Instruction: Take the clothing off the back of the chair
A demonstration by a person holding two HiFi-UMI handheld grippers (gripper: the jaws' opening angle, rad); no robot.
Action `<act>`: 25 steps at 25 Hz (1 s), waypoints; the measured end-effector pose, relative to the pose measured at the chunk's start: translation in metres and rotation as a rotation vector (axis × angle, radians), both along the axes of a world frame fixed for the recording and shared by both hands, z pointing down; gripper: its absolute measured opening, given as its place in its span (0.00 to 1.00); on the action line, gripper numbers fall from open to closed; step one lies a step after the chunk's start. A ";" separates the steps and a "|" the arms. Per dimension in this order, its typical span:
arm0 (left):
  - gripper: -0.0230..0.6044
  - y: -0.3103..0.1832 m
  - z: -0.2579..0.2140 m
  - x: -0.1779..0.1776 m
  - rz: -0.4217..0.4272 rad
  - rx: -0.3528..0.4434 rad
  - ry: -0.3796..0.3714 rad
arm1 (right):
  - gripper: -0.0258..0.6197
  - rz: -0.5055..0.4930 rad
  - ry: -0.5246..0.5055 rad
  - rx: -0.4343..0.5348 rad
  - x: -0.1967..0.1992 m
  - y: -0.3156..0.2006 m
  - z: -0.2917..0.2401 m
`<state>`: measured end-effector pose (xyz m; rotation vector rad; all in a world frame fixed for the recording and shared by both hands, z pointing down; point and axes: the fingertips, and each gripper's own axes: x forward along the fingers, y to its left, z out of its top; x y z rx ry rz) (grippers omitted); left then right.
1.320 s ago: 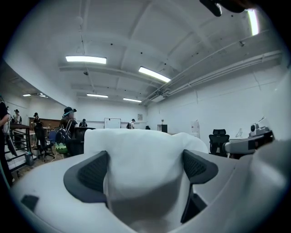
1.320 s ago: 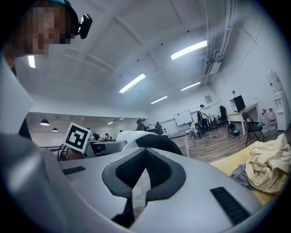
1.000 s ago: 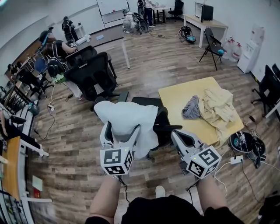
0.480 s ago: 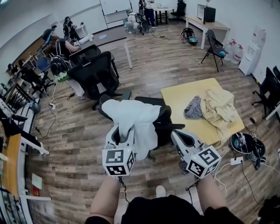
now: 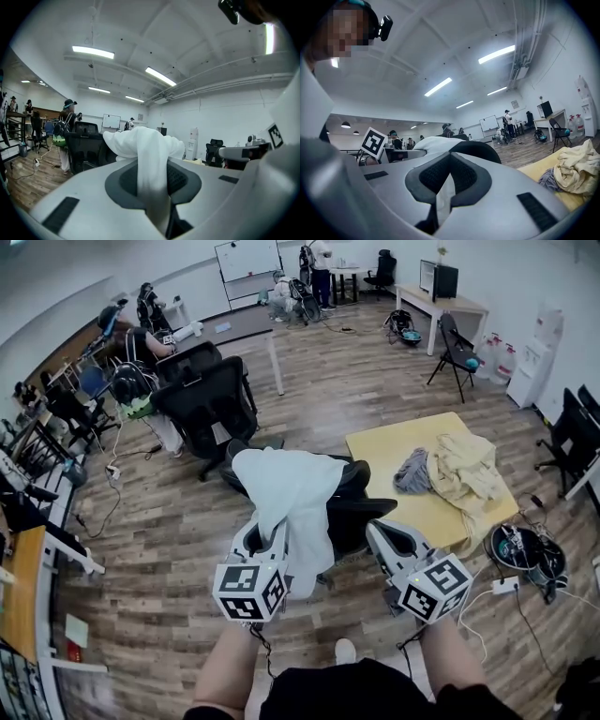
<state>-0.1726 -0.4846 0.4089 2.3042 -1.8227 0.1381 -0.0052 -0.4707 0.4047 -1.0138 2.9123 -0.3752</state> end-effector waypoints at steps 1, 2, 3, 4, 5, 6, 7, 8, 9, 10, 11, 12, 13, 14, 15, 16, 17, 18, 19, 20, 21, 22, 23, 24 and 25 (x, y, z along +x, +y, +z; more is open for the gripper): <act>0.18 0.007 -0.002 -0.002 0.003 0.003 0.010 | 0.06 -0.001 0.001 0.003 -0.003 0.006 -0.002; 0.18 0.014 -0.004 -0.005 0.005 0.008 0.018 | 0.06 -0.003 0.001 0.007 -0.007 0.012 -0.004; 0.18 0.022 -0.006 -0.008 0.008 0.013 0.025 | 0.06 -0.005 0.002 0.010 -0.010 0.018 -0.006; 0.18 0.030 -0.008 -0.011 0.009 0.018 0.030 | 0.06 -0.007 0.004 0.014 -0.014 0.024 -0.009; 0.18 0.038 -0.011 -0.015 0.010 0.023 0.034 | 0.06 -0.009 0.005 0.019 -0.019 0.031 -0.011; 0.18 0.047 -0.013 -0.019 0.010 0.028 0.038 | 0.06 -0.012 0.007 0.022 -0.023 0.037 -0.013; 0.18 0.056 -0.015 -0.023 0.011 0.032 0.041 | 0.06 -0.014 0.008 0.025 -0.028 0.045 -0.015; 0.18 0.065 -0.016 -0.028 0.013 0.035 0.044 | 0.06 -0.016 0.008 0.028 -0.034 0.052 -0.017; 0.18 0.075 -0.018 -0.033 0.016 0.038 0.047 | 0.06 -0.017 0.009 0.031 -0.040 0.059 -0.018; 0.18 0.085 -0.019 -0.038 0.020 0.040 0.050 | 0.06 -0.018 0.008 0.032 -0.046 0.067 -0.019; 0.18 0.095 -0.020 -0.043 0.023 0.044 0.053 | 0.06 -0.019 0.006 0.034 -0.052 0.075 -0.020; 0.18 0.106 -0.022 -0.048 0.027 0.047 0.056 | 0.06 -0.019 0.002 0.035 -0.058 0.083 -0.021; 0.18 0.117 -0.024 -0.053 0.030 0.051 0.061 | 0.06 -0.018 -0.001 0.036 -0.064 0.091 -0.022; 0.18 0.127 -0.026 -0.059 0.034 0.055 0.067 | 0.06 -0.018 -0.004 0.038 -0.069 0.099 -0.024; 0.18 0.138 -0.028 -0.065 0.038 0.060 0.072 | 0.06 -0.016 -0.006 0.039 -0.075 0.108 -0.025; 0.18 0.149 -0.031 -0.070 0.042 0.064 0.074 | 0.06 -0.015 -0.008 0.040 -0.081 0.116 -0.026; 0.18 0.159 -0.032 -0.075 0.045 0.068 0.075 | 0.06 -0.012 -0.010 0.041 -0.086 0.124 -0.027; 0.18 0.169 -0.033 -0.079 0.048 0.071 0.074 | 0.06 -0.008 -0.012 0.041 -0.090 0.132 -0.027; 0.18 0.179 -0.034 -0.083 0.051 0.074 0.073 | 0.06 -0.004 -0.013 0.040 -0.093 0.140 -0.026; 0.18 0.188 -0.034 -0.086 0.055 0.075 0.071 | 0.06 0.001 -0.014 0.039 -0.096 0.148 -0.026; 0.18 0.198 -0.034 -0.089 0.059 0.076 0.070 | 0.06 0.006 -0.013 0.037 -0.099 0.157 -0.025; 0.18 0.209 -0.034 -0.093 0.064 0.077 0.070 | 0.06 0.012 -0.013 0.036 -0.101 0.166 -0.024; 0.18 0.219 -0.033 -0.097 0.068 0.079 0.071 | 0.06 0.018 -0.012 0.036 -0.104 0.176 -0.022; 0.18 0.230 -0.033 -0.101 0.073 0.080 0.075 | 0.06 0.025 -0.010 0.036 -0.107 0.185 -0.021; 0.18 0.240 -0.032 -0.106 0.078 0.081 0.079 | 0.06 0.031 -0.007 0.035 -0.111 0.194 -0.020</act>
